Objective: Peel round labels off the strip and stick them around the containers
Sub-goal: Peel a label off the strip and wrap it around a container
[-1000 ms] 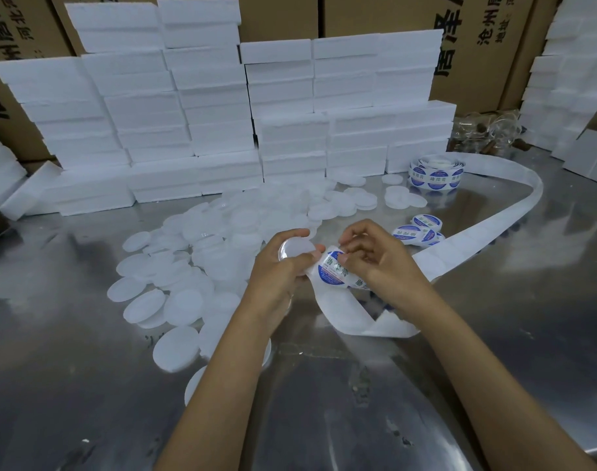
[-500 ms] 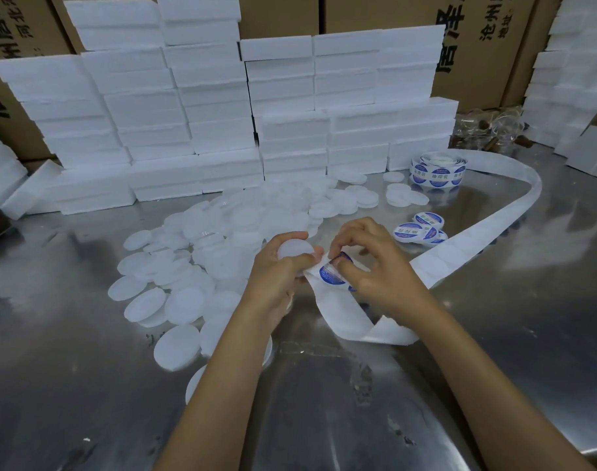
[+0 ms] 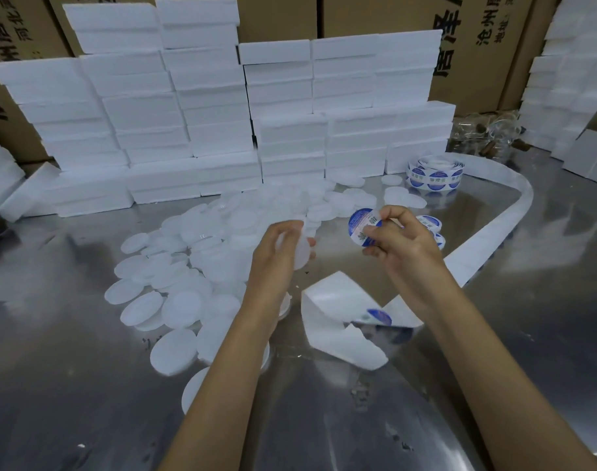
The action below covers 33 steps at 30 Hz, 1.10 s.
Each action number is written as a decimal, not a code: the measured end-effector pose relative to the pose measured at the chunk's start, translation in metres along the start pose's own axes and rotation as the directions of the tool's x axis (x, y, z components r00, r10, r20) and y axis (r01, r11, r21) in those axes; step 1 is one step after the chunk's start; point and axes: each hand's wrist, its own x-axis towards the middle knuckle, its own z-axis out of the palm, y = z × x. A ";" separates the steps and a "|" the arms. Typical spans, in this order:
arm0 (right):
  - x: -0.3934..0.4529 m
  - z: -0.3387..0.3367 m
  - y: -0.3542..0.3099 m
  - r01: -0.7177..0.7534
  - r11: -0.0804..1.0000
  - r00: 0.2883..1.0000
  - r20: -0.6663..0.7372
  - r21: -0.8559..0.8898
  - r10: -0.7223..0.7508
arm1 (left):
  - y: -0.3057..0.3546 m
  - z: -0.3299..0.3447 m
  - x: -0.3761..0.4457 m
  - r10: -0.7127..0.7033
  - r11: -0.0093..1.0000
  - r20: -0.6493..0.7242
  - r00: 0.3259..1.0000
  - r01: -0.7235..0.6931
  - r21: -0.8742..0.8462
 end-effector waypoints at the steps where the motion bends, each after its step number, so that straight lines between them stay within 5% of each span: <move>1: -0.001 0.004 0.001 0.015 0.999 1.000 0.006 -0.038 -0.015 | 0.003 0.000 0.001 -0.022 0.992 0.025 0.999 0.025 -0.125; 4: -0.002 0.020 0.003 0.074 0.984 0.997 0.028 -0.161 -0.071 | 0.006 -0.002 0.000 -0.050 0.907 0.143 0.988 0.105 -0.407; 8: 0.001 0.050 0.011 0.125 0.937 0.991 0.083 -0.327 -0.103 | 0.007 -0.004 -0.004 -0.057 0.805 0.257 0.965 0.197 -0.560; 26: -0.001 0.055 0.028 0.184 0.853 0.981 0.041 -0.489 -0.188 | 0.011 0.004 -0.009 0.046 0.931 0.215 0.976 0.036 -0.364; 33: -0.002 0.051 0.032 0.200 0.711 0.966 0.014 -0.674 -0.259 | 0.008 0.005 -0.008 0.062 0.914 0.213 0.975 0.030 -0.404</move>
